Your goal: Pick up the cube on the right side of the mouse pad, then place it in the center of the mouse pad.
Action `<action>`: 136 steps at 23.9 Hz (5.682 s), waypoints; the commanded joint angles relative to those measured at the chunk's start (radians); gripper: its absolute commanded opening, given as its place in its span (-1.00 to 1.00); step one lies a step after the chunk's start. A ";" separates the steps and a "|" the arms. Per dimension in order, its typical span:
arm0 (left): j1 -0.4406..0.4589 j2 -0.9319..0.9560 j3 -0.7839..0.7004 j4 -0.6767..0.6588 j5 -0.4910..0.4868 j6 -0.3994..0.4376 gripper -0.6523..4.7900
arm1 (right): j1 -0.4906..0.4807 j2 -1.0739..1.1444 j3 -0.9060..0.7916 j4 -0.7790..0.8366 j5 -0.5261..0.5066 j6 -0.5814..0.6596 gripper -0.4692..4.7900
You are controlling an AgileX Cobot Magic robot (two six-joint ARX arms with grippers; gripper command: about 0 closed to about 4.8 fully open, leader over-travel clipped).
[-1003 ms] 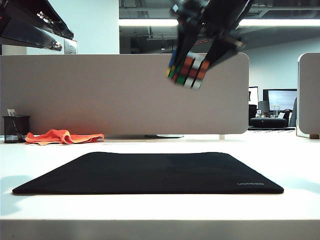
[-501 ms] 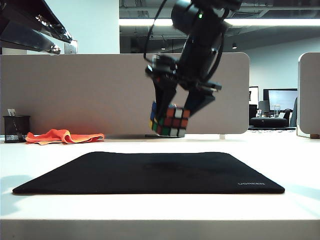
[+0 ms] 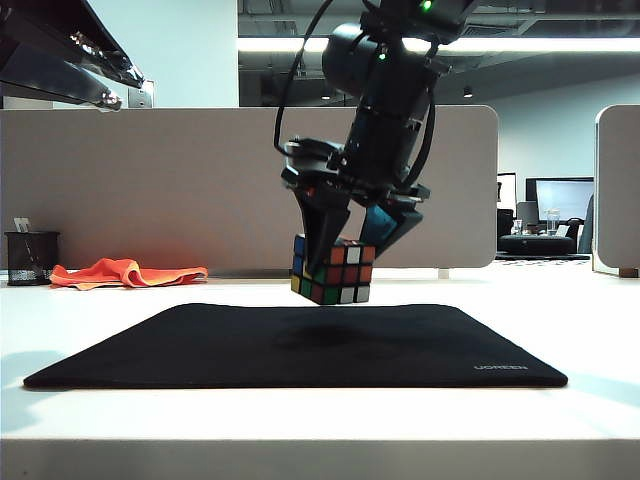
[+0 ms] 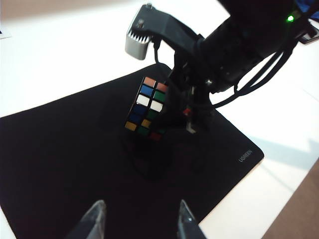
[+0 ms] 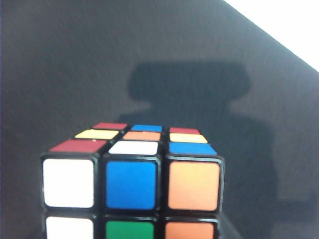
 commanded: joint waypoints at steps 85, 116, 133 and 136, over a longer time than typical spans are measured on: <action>0.000 -0.589 -0.573 0.390 -0.426 -0.064 -0.78 | -0.168 -1.978 -1.479 0.472 0.385 0.098 -0.82; 0.001 -0.589 -0.680 0.458 -0.426 -0.061 -0.78 | -0.174 -1.978 -1.605 0.554 0.383 0.023 -0.82; 0.001 -0.589 -0.680 0.439 -0.426 -0.061 -0.78 | -0.174 -1.978 -1.605 0.554 0.383 0.023 -0.82; 0.002 -0.631 -0.679 0.431 -0.426 -0.061 -0.78 | -0.176 -1.986 -1.605 0.554 0.383 0.023 -0.82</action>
